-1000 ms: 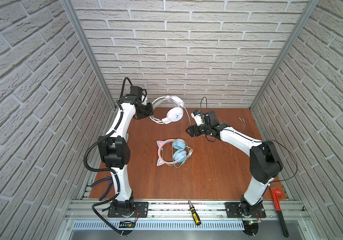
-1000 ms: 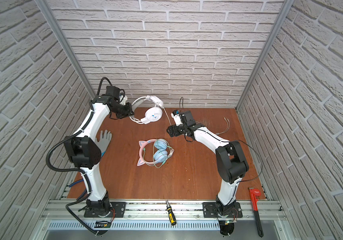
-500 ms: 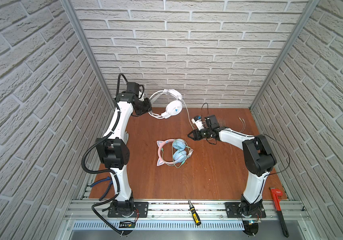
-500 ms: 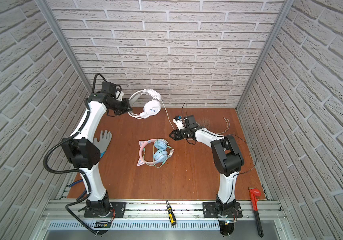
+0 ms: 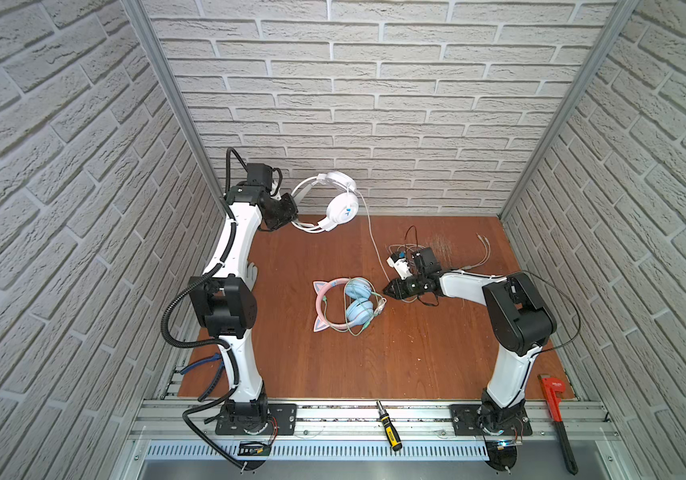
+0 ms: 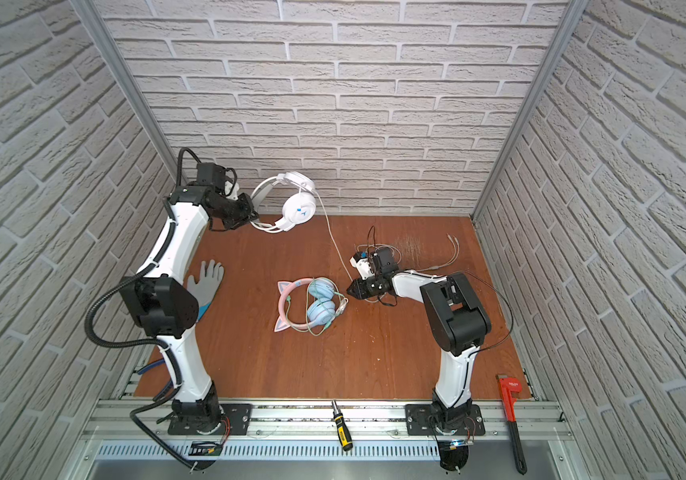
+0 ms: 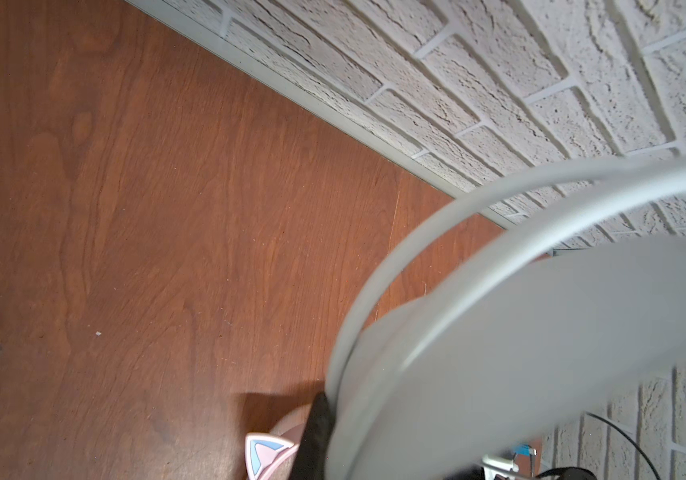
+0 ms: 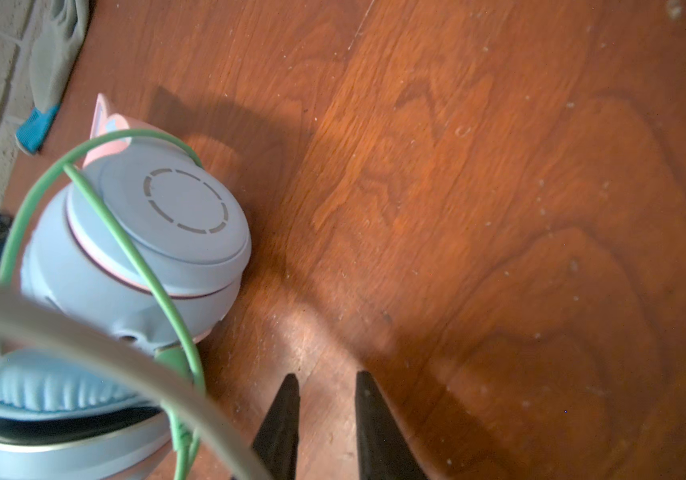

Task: Wrap the headphones
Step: 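Grasp the grey cable of the white headphones with the right gripper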

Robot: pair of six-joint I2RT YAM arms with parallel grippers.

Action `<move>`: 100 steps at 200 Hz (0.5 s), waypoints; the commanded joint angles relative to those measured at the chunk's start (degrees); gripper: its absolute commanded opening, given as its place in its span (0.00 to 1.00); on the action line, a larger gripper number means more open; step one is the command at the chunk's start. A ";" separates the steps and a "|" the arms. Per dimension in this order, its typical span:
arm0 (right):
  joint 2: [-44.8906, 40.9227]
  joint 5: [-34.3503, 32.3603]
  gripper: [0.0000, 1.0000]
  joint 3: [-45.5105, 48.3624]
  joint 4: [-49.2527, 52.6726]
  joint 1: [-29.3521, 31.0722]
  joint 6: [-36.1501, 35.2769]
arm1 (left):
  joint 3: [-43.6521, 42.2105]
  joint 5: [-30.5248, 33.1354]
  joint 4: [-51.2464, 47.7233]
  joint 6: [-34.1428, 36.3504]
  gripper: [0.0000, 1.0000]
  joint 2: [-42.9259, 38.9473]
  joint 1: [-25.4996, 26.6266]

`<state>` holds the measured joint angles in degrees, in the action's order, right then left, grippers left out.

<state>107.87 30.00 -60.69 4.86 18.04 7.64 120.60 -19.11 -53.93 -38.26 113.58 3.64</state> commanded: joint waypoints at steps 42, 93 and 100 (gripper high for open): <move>-12.08 -2.33 0.06 -0.21 12.09 0.84 -4.39 | 0.04 2.49 4.03 -2.02 0.00 -0.41 0.09; -21.38 -9.61 0.06 -6.96 35.48 5.39 -12.23 | -1.54 7.31 3.50 -3.23 0.00 -0.06 1.95; -21.86 -10.53 0.06 -8.60 38.80 6.31 -13.31 | -1.50 7.87 3.41 -3.35 0.00 0.05 2.29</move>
<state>88.95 24.01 -64.60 29.30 21.63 -0.12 119.48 -12.84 -53.80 -40.10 113.69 4.54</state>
